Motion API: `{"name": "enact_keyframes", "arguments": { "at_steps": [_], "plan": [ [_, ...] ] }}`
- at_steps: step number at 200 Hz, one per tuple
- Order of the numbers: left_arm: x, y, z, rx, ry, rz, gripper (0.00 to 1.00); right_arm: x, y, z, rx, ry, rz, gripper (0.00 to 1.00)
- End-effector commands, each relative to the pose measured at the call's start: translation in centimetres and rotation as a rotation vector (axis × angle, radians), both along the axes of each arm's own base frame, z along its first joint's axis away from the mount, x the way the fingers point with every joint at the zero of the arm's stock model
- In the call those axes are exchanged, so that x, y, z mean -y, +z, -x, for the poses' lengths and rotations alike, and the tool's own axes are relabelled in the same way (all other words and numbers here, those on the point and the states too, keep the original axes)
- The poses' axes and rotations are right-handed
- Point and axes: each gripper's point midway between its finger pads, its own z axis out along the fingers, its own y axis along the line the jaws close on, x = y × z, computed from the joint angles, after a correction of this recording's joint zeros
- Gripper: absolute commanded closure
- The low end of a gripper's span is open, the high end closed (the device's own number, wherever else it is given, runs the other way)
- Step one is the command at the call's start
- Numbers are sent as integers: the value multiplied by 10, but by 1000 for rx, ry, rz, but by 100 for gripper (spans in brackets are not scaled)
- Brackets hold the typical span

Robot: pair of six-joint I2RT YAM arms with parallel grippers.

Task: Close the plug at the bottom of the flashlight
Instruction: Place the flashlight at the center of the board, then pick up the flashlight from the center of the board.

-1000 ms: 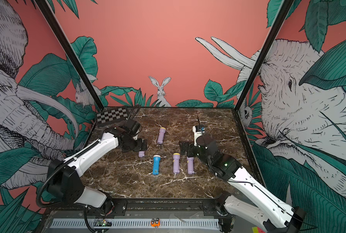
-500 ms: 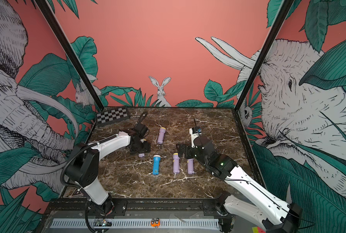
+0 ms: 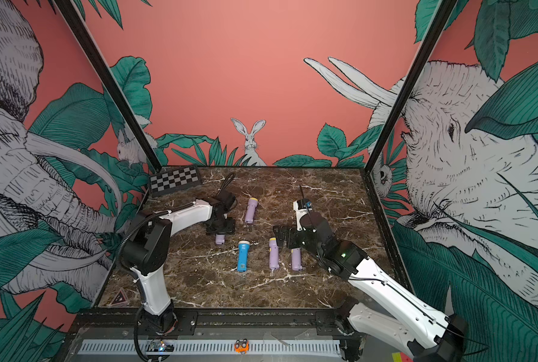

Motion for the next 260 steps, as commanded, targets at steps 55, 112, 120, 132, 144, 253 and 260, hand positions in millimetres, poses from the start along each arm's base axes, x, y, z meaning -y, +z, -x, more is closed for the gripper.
{"name": "enact_keyframes", "arguments": {
  "at_steps": [55,112,120,132,144,253,260],
  "plan": [
    [-16,-7,-5,-9,27,-53,46,-5,8,-4,22,2,-37,1],
    [-19,-14,1,-37,28,-68,57,-4,5,-3,16,0,-40,1],
    [-20,-14,1,-41,27,-69,59,-5,5,-3,14,0,-41,1],
    [-20,-12,1,-38,27,-69,64,-5,5,-4,13,0,-42,1],
    [-19,-8,1,-31,28,-61,71,-6,5,-3,11,3,-43,1],
    [9,104,0,164,72,224,100,-24,13,-1,5,68,-128,1],
    [14,113,-1,191,78,269,100,-28,18,0,7,78,-164,1]
  ]
}}
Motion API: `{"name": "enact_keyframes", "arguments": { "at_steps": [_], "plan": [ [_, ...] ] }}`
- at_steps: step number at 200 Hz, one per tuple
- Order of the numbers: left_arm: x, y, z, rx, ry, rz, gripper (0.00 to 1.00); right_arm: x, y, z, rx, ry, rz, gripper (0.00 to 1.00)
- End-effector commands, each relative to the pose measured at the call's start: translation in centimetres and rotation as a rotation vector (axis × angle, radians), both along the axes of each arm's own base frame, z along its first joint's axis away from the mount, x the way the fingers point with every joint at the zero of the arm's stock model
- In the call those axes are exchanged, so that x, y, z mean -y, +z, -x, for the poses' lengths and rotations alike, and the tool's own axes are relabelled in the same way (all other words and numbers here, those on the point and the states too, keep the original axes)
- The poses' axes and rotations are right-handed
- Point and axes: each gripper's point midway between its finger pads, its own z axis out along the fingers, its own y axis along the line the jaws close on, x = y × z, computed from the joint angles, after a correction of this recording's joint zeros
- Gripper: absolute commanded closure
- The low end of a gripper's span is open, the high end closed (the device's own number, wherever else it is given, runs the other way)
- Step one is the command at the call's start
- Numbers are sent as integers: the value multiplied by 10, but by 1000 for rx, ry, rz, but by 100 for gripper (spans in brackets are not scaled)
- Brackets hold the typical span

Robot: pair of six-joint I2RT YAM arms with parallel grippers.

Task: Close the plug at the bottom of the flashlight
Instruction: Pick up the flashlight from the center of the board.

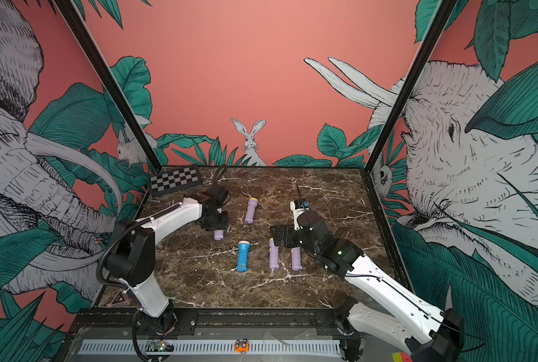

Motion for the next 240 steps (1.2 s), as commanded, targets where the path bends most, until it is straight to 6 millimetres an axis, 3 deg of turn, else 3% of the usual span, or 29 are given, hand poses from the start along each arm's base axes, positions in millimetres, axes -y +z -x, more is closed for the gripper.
{"name": "enact_keyframes", "arguments": {
  "at_steps": [1,26,55,76,98,146,179,240],
  "plan": [
    [15,47,-2,90,31,159,100,-15,21,1,34,39,-132,1],
    [44,83,-4,187,23,407,100,-24,36,3,27,56,-246,1],
    [73,144,-6,373,-11,739,100,-35,49,2,-19,76,-431,1],
    [85,188,-2,500,-44,967,100,-42,50,-2,-74,82,-585,1],
    [89,211,2,556,-28,1162,100,-52,50,-8,-116,96,-727,1],
    [89,234,7,638,-21,1406,100,-62,54,-13,-151,126,-917,1],
    [89,239,12,696,-5,1436,100,-61,50,-15,-143,104,-924,1],
    [98,241,14,702,-4,1477,100,-87,54,-16,-162,157,-983,1]
  ]
}}
